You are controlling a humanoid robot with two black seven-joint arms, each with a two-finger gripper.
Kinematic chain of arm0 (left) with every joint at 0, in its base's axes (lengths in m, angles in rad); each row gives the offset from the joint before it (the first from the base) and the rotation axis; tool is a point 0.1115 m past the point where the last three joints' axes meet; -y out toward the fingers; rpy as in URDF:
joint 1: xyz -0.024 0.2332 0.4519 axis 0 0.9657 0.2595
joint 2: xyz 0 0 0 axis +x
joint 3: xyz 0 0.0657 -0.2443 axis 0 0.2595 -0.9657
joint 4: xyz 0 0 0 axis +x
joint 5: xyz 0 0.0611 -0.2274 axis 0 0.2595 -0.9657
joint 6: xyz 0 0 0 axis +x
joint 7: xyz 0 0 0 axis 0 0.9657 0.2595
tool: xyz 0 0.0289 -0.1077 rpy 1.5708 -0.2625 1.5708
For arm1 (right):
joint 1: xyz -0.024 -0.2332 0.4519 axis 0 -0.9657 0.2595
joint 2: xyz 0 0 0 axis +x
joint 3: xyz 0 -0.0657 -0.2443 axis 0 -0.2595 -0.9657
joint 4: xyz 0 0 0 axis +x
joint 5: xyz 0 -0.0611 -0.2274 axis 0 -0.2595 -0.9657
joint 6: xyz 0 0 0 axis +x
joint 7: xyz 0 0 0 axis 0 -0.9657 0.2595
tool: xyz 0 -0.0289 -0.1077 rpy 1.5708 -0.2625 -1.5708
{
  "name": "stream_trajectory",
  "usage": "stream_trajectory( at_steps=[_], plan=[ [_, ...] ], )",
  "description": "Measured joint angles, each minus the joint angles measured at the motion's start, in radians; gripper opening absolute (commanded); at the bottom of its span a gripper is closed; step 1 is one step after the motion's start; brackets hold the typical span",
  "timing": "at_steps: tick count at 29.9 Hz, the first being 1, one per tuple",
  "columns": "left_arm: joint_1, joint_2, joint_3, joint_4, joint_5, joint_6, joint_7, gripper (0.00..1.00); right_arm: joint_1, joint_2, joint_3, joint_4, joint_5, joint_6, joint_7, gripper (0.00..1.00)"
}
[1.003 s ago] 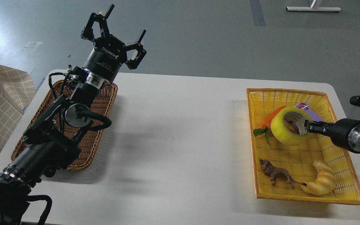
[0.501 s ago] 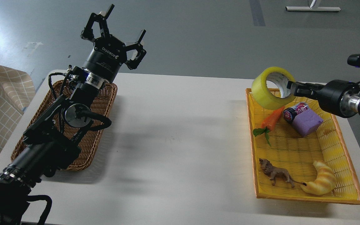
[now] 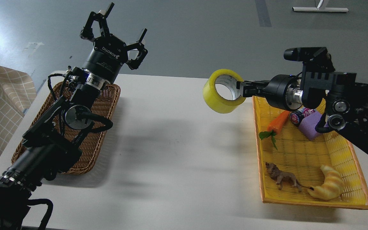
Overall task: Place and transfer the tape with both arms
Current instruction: 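Lift the tape roll and carry it toward the table center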
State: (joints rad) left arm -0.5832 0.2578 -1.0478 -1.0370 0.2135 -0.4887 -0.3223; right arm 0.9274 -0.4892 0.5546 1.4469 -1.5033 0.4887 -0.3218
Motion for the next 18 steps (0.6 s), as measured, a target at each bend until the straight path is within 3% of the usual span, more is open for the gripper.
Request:
stream_trajectory(
  at_steps=[18],
  plan=[
    [0.000, -0.002, -0.001, 0.000, 0.000, 0.000, 0.000, 0.98, 0.053, 0.228, -0.173, -0.205, -0.002, 0.000, -0.005, 0.03]
  ],
)
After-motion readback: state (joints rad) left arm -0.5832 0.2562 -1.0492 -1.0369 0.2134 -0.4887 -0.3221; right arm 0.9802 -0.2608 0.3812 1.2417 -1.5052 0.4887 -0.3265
